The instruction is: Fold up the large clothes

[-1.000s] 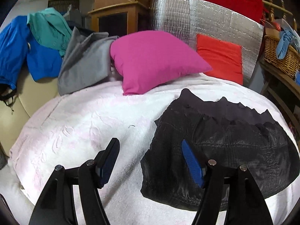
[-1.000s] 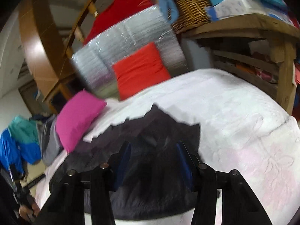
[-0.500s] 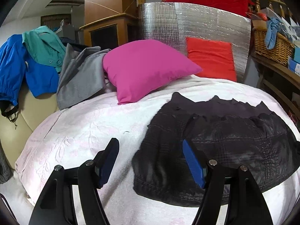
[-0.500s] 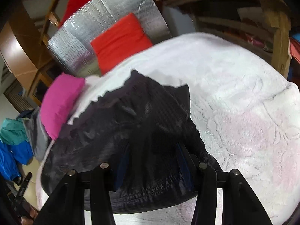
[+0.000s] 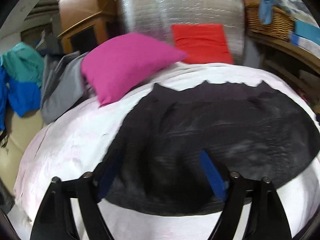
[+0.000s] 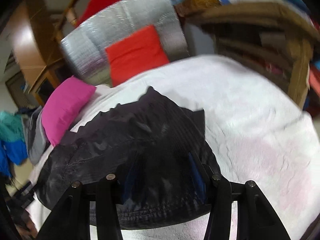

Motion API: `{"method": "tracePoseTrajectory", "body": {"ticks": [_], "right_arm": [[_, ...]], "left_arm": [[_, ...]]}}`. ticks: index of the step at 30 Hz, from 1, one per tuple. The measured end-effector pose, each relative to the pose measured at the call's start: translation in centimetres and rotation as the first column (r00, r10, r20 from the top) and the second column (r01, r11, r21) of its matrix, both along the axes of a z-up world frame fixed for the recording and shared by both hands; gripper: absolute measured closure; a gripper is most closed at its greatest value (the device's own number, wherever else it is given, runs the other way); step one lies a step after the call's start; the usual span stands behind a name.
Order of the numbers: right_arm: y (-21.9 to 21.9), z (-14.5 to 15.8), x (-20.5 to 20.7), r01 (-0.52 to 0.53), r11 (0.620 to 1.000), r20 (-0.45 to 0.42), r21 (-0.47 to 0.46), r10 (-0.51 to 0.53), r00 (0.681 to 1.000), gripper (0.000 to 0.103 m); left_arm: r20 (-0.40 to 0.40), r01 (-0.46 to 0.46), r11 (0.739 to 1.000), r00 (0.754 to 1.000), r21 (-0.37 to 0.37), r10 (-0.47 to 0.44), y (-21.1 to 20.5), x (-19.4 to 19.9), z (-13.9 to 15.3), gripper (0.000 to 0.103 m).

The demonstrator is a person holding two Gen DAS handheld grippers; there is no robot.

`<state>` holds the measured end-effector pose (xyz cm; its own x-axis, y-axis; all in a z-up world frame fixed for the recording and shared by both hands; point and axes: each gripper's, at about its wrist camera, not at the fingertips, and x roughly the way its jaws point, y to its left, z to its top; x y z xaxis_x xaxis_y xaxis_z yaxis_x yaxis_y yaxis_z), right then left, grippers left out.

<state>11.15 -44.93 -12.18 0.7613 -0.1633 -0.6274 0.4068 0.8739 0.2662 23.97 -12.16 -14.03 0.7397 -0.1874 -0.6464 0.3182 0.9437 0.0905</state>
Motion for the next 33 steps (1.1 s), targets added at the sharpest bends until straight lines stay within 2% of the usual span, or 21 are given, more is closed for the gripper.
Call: {"method": "tracePoseTrajectory", "body": {"ticks": [1,4,5,8,12,15,18,21,23,24,27,30,33], "right_arm": [[0.6,-0.2,0.3,-0.017,1.0,-0.018,-0.013,0.017,1.0,0.043],[1.9,-2.5,3.0,-0.04,0.999,-0.179,-0.037,0.033,0.983,0.04],[2.3,-3.4,3.6,-0.039,0.998,-0.231,-0.057,0.025,0.973,0.039],[3.7,-3.4,4.2,-0.054,0.988,-0.257,-0.144,0.016,0.966,0.033],[4.2,-2.3,3.3,-0.027,0.988,-0.204,-0.152,-0.004,0.979,0.033],[5.6,-0.3,1.6,-0.001,0.968,-0.121,-0.249,-0.03,0.992,0.033],[7.6,1.7,-0.1,0.024,0.942,-0.064,-0.334,-0.048,0.997,0.033],[9.4,3.4,-1.8,0.03,0.918,-0.034,-0.395,-0.047,0.998,0.031],[10.4,4.5,-2.6,0.037,0.905,-0.017,-0.425,-0.048,0.999,0.029],[10.8,5.1,-2.8,0.033,0.902,-0.011,-0.43,-0.042,0.999,0.027],[11.8,6.3,-3.8,0.035,0.904,-0.005,-0.426,-0.041,0.999,0.026],[13.0,7.3,-4.9,0.034,0.906,-0.017,-0.421,-0.045,0.999,0.026],[14.4,9.0,-6.5,0.041,0.901,-0.012,-0.431,-0.051,0.999,0.025]], "left_arm": [[-0.024,0.023,0.999,0.999,0.025,-0.022,-0.9,0.0,-0.7,0.017],[-0.134,0.036,0.989,0.991,0.142,-0.017,-3.3,0.7,-4.0,0.017],[-0.141,0.029,0.988,0.99,0.154,-0.007,-3.6,0.7,-4.6,0.016],[-0.112,0.002,0.986,0.994,0.169,0.017,-4.2,0.1,-4.7,0.013],[-0.106,-0.016,0.99,0.994,0.14,0.031,-3.6,-0.5,-4.9,0.007],[-0.099,-0.029,0.988,0.994,0.154,0.045,-3.2,-1.1,-5.6,0.0],[-0.134,-0.043,0.988,0.989,0.149,0.064,-2.8,-1.3,-6.2,0.0],[-0.225,-0.046,0.991,0.971,0.126,0.074,-2.1,-1.7,-5.9,0.0],[-0.283,-0.055,0.993,0.955,0.107,0.084,-1.2,-2.4,-5.4,0.0],[-0.281,-0.07,0.992,0.955,0.102,0.096,-0.8,-3.1,-4.9,0.0],[-0.207,-0.101,0.992,0.972,0.076,0.115,0.6,-6.0,-2.1,0.0],[-0.15,-0.138,0.99,0.979,0.03,0.141,2.2,-8.3,1.8,0.0],[-0.055,-0.172,0.985,0.984,-0.015,0.171,3.9,-11.2,6.6,0.0]]}}
